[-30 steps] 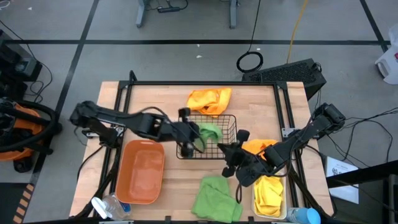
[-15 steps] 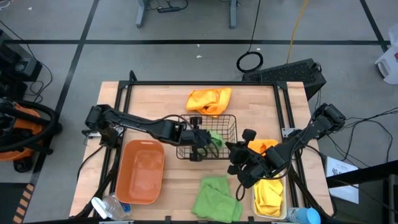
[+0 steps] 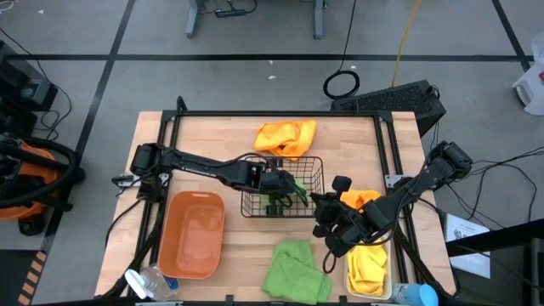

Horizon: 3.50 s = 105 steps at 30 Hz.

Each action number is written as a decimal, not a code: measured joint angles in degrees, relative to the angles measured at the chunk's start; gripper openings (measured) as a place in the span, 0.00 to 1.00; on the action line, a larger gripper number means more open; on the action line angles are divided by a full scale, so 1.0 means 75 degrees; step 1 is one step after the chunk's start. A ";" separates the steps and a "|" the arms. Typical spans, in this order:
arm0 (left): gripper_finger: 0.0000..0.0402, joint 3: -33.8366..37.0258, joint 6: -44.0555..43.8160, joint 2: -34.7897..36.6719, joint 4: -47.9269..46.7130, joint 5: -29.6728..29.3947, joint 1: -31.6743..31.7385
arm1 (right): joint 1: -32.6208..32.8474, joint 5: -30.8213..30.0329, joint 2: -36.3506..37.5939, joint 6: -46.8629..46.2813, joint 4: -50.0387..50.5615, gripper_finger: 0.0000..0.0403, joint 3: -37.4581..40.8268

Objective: Sort microfiber towel by color & place in baskets
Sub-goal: Put the top green microfiber cloth into the black wire basket

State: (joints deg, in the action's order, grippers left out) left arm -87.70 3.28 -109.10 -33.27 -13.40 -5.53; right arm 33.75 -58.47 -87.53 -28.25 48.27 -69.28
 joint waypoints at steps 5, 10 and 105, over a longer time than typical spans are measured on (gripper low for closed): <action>0.19 0.0000 -0.0140 -0.0006 -0.0024 0.0282 -0.0003 | -0.0046 -0.0004 0.0000 -0.0121 -0.0007 0.03 0.0188; 0.39 0.0000 -0.0577 0.0008 -0.0100 0.0311 0.0005 | -0.0260 0.0058 0.0000 -0.0257 -0.0091 0.03 0.0245; 0.78 0.0000 -0.1399 0.1867 -0.3036 -0.1254 -0.1328 | -0.3786 0.6357 -0.1015 0.1485 -0.3998 0.00 0.0231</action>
State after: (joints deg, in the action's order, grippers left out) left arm -87.70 -7.21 -95.09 -56.04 -22.81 -15.49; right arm 5.36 -10.79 -95.14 -17.11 18.29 -67.55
